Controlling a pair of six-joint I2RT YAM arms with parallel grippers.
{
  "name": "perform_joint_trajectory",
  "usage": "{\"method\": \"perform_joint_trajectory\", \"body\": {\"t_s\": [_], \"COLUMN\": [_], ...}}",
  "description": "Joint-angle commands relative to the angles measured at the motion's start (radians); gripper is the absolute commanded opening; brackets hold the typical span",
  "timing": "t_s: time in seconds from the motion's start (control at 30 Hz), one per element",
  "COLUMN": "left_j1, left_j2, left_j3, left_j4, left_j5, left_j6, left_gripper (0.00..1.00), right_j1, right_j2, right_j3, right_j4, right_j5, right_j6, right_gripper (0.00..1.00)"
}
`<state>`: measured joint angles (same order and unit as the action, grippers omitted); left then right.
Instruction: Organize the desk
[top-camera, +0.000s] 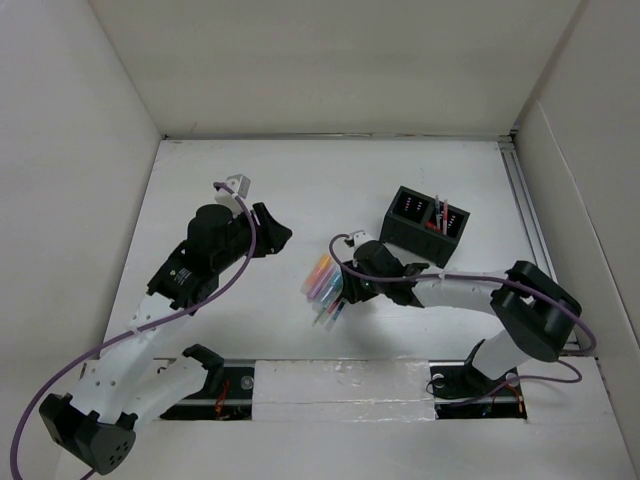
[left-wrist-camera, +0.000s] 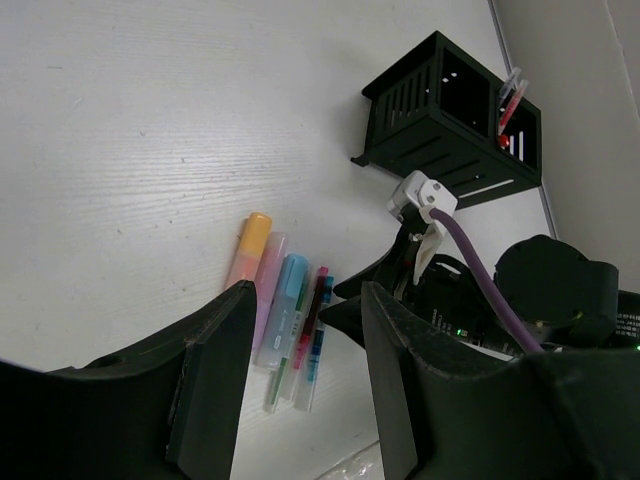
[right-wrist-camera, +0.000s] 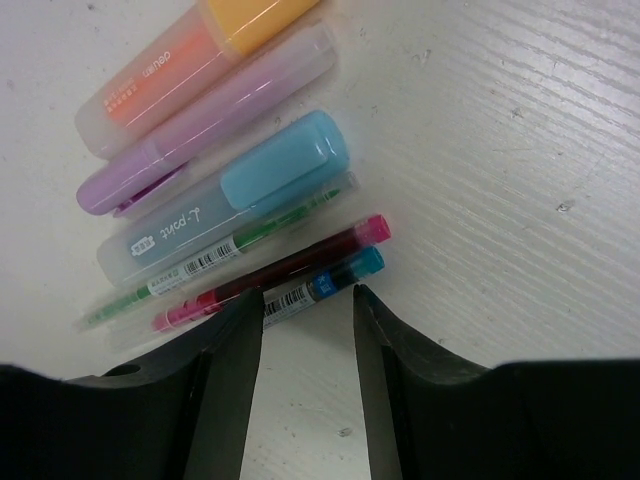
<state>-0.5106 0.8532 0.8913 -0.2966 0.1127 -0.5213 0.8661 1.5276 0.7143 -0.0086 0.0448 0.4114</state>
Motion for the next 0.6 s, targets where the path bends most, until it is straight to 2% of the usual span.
{"method": "perform_joint_trajectory", "body": {"t_s": [0.0, 0.33, 0.57], "left_j1": [-0.005, -0.005, -0.005], "left_j2": [-0.020, -0.031, -0.039], "left_j3": [-0.002, 0.006, -0.012], "left_j4": [0.014, 0.008, 0.017], "left_j5": [0.012, -0.008, -0.007], "left_j6": [0.014, 0.026, 0.018], "left_gripper": [0.43, 0.43, 0.43], "right_j1": [0.016, 0.025, 0.025], "right_j2": [0.003, 0.022, 0.055], "right_j3": [0.050, 0.083, 0.099], "right_j4": [0.024, -0.178, -0.206], "right_j5": [0.007, 0.099, 0.099], "right_j6": [0.010, 0.063, 0.055], "right_gripper": [0.47, 0.41, 0.39]}}
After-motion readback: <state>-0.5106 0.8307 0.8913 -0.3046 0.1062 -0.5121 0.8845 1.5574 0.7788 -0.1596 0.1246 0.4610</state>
